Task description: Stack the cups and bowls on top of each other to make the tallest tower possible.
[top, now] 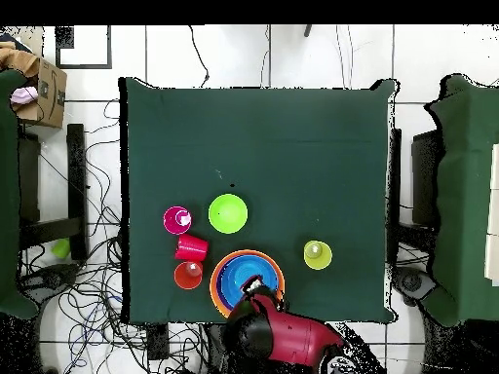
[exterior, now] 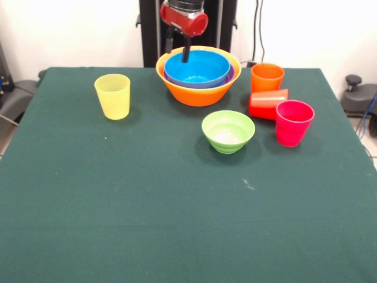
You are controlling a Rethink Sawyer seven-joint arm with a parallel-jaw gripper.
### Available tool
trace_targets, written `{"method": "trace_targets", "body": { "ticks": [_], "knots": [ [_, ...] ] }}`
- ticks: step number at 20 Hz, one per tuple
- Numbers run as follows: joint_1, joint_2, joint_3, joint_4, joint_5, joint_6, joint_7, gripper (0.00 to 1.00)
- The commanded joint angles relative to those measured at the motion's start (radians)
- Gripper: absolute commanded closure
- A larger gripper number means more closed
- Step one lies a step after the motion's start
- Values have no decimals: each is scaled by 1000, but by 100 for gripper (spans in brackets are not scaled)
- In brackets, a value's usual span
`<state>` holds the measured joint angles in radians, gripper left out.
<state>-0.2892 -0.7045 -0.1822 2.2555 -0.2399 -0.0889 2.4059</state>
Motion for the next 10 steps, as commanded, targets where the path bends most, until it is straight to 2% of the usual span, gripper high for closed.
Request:
{"method": "trace_targets", "body": {
  "ticks": [1,8,10],
  "knots": [
    [22,-7,78,-83,71,61,107,0],
    [131,84,24,-270,192,110,110,0],
    [144,113,19,-302,219,102,112,0]
  ]
}}
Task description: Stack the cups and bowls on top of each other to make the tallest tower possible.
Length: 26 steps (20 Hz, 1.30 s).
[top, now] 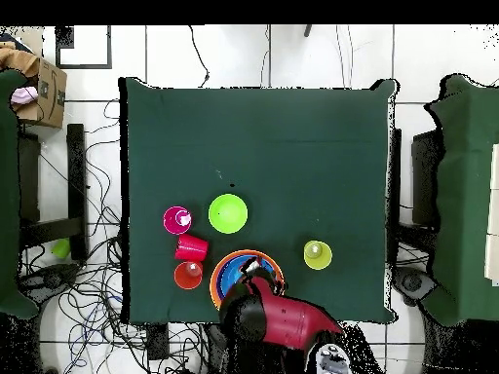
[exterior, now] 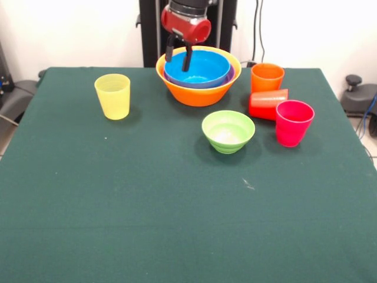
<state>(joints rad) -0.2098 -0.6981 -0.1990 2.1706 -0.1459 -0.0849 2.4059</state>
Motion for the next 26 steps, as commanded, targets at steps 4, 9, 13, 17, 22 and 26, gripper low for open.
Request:
{"method": "trace_targets", "body": {
  "ticks": [4,9,13,17,22,26],
  "knots": [
    [104,169,10,-275,191,86,123,0],
    [127,209,7,-333,247,106,113,0],
    [118,185,10,-339,253,140,88,0],
    [106,142,48,-322,248,184,75,0],
    [143,137,79,-317,287,206,115,0],
    [138,118,119,-289,304,215,128,0]
  ]
}}
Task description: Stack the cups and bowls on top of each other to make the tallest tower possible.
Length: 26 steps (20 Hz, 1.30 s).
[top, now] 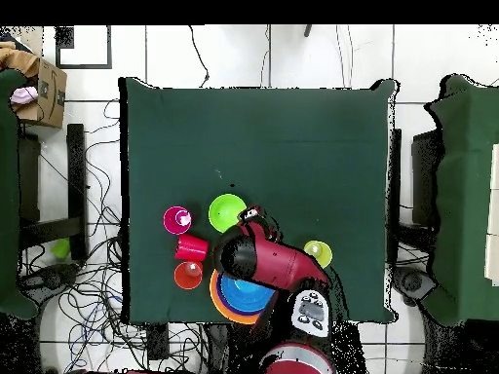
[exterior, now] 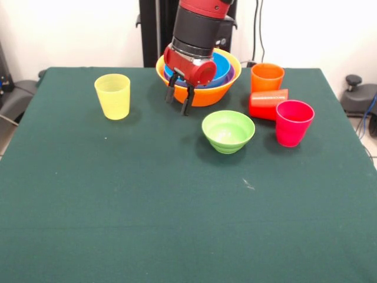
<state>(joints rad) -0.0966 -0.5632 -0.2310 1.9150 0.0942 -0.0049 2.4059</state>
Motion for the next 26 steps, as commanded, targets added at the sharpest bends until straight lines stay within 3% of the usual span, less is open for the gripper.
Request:
{"method": "trace_targets", "body": {
  "ticks": [1,16,21,23,26],
  "knots": [
    [29,-19,155,-29,73,132,136,0],
    [92,-11,150,-45,184,133,153,0],
    [84,27,139,-70,190,107,125,0],
    [96,38,101,-88,183,130,104,0],
    [66,57,83,-82,144,123,64,0]
  ]
}}
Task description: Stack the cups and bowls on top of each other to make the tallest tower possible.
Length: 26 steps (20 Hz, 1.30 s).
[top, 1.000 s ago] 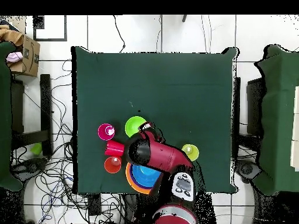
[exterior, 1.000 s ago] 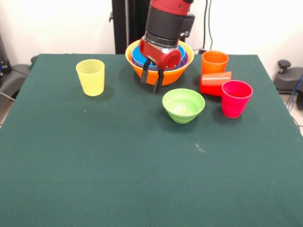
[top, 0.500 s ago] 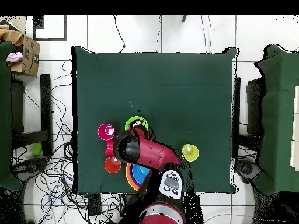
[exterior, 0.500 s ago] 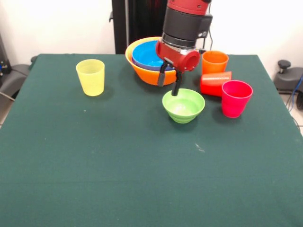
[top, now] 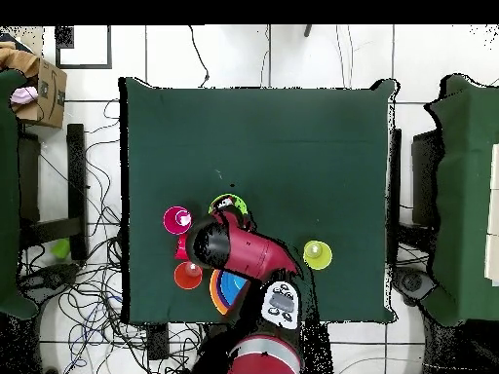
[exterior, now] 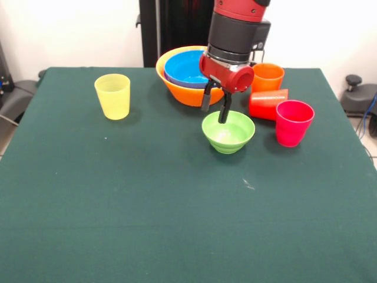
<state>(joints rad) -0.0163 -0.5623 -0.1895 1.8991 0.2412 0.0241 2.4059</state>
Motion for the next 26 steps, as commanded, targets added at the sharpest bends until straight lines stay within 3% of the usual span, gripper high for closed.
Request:
{"method": "trace_targets", "body": {
  "ticks": [1,5,14,26],
  "knots": [
    [-23,55,42,-62,-12,88,57,0],
    [-52,70,51,-54,-37,63,41,0],
    [40,178,6,-149,14,73,72,0],
    [100,181,12,-171,40,113,105,0]
  ]
}}
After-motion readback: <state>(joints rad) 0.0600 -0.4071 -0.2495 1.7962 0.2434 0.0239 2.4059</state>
